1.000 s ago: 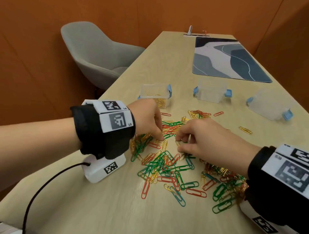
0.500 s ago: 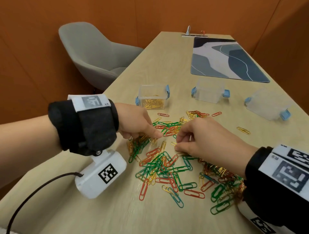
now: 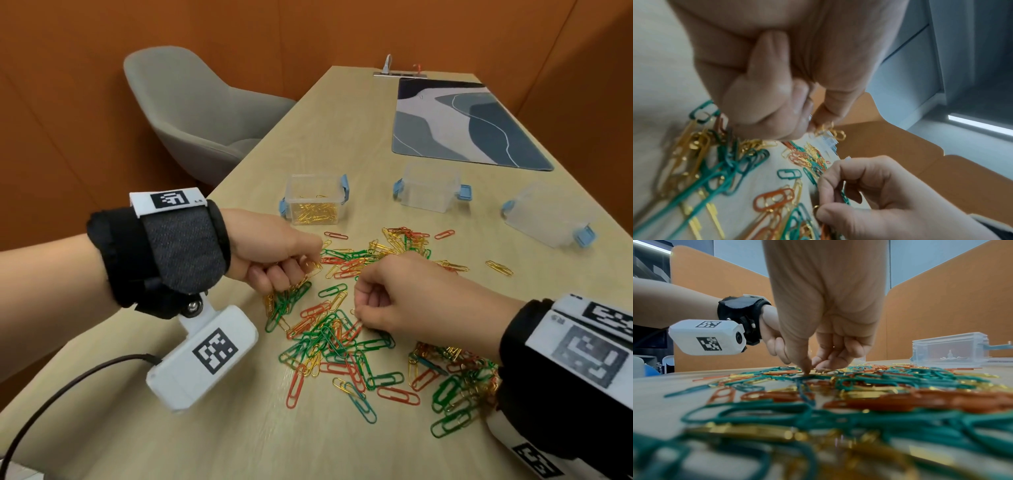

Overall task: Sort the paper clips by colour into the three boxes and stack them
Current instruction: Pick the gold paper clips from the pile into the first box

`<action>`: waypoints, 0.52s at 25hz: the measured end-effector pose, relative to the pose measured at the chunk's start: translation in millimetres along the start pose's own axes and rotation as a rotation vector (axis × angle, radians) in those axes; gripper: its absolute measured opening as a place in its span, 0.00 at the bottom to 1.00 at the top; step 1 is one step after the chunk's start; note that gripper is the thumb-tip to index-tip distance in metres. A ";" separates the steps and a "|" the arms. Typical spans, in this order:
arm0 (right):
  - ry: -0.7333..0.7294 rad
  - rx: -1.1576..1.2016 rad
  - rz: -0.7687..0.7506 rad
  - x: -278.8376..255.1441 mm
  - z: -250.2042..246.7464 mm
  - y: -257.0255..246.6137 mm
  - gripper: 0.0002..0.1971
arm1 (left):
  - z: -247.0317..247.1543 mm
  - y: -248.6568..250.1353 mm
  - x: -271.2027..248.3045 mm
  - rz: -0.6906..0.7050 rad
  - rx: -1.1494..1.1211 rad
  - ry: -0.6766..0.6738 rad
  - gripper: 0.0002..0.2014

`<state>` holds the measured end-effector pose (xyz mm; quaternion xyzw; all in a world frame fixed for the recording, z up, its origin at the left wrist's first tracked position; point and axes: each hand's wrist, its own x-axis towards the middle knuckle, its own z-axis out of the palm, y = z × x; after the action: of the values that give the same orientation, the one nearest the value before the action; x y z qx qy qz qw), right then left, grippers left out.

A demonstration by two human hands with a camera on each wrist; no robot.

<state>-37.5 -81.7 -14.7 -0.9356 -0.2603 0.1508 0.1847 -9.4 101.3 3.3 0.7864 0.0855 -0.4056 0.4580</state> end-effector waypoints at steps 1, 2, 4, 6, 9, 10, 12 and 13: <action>0.017 0.014 -0.033 0.4 -1.4 -1.4 0.05 | 0.1 0.5 -0.9 0.020 -0.089 -0.019 0.09; 0.034 0.020 -0.065 1.1 -2.7 -2.4 0.05 | -0.2 0.7 -1.7 0.044 -0.172 -0.041 0.07; 0.034 -0.012 -0.115 3.2 -3.9 -2.7 0.09 | -1.0 -0.9 -2.3 0.083 -0.293 -0.049 0.08; 0.006 -0.046 -0.135 5.7 -2.4 -0.6 0.11 | -0.2 -3.4 -2.0 0.095 -0.372 -0.020 0.08; 0.010 -0.047 -0.111 7.0 -0.9 1.4 0.08 | 4.0 -5.5 -1.9 0.115 -0.426 -0.029 0.08; 0.007 -0.050 -0.110 6.8 -1.2 1.2 0.06 | 4.4 -6.6 -1.2 0.122 -0.427 -0.024 0.09; -0.015 -0.090 -0.125 4.4 -1.4 0.5 0.05 | 6.4 -7.4 -0.6 0.131 -0.411 -0.008 0.09; -0.033 -0.126 -0.129 2.9 -1.2 0.8 0.05 | 7.8 -7.6 -0.7 0.133 -0.395 -0.003 0.09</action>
<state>-34.3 -81.1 -14.5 -0.9240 -0.3321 0.1373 0.1306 -18.1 99.6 -3.1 0.6847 0.1108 -0.3510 0.6291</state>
